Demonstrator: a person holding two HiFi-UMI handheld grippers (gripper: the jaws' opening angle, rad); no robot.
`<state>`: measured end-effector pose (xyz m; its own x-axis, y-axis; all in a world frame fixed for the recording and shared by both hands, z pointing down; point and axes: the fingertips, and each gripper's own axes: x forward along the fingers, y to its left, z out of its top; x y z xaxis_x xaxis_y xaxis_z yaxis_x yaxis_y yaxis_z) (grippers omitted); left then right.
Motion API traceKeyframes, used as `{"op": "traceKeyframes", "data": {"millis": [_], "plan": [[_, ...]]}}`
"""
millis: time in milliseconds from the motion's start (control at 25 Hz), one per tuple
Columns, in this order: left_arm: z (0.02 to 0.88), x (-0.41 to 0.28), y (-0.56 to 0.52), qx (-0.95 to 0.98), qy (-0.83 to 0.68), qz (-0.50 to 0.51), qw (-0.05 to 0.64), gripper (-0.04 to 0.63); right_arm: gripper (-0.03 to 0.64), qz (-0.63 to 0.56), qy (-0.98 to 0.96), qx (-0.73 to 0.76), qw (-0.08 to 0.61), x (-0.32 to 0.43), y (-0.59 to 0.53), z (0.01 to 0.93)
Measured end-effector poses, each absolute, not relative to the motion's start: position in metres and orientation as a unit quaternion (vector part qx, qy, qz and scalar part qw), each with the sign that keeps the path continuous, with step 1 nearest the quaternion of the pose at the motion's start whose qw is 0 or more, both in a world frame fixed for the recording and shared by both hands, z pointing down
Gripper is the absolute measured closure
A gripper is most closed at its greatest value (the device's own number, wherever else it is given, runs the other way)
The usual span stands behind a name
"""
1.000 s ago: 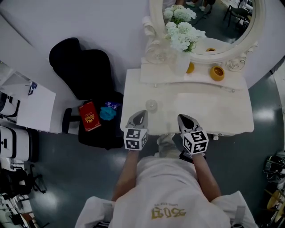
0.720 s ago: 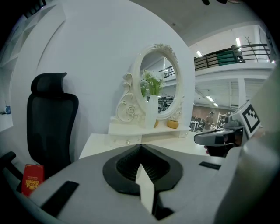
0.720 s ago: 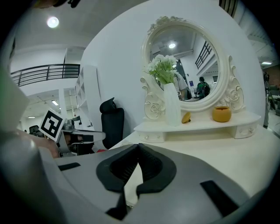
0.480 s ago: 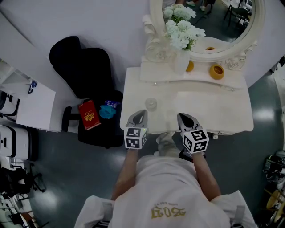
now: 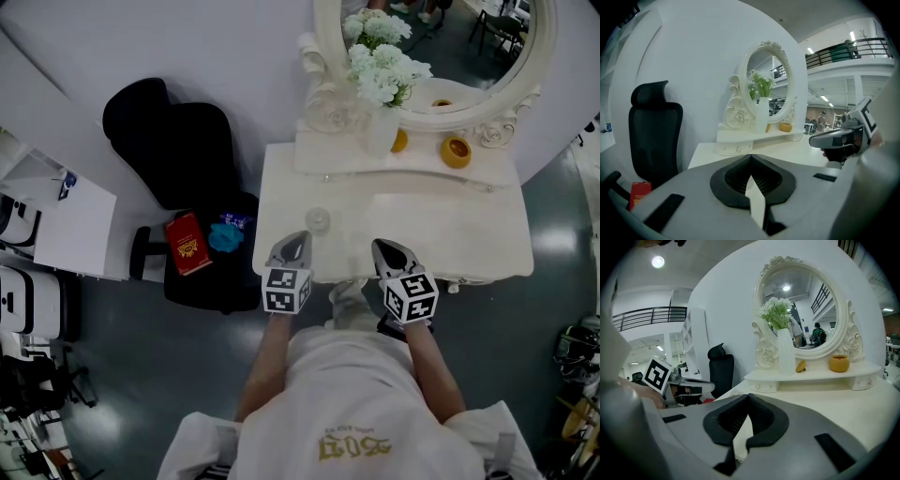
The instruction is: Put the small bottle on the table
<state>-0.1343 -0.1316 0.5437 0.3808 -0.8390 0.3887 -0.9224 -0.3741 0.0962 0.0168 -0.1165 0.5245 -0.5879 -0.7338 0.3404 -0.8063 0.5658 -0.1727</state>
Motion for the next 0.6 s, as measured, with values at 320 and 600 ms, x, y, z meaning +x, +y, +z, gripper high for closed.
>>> {"op": "traceKeyframes", "data": {"millis": [320, 600], "plan": [[0.541, -0.1317, -0.1321, 0.828, -0.52, 0.112, 0.18, 0.581, 0.603, 0.164, -0.877, 0.438, 0.109, 0.0139, -0.1193, 0.5245], [0.5383, -0.1303, -0.1329, 0.831, -0.517, 0.096, 0.183, 0.581, 0.603, 0.163, -0.878, 0.437, 0.109, 0.015, -0.1185, 0.5238]]}}
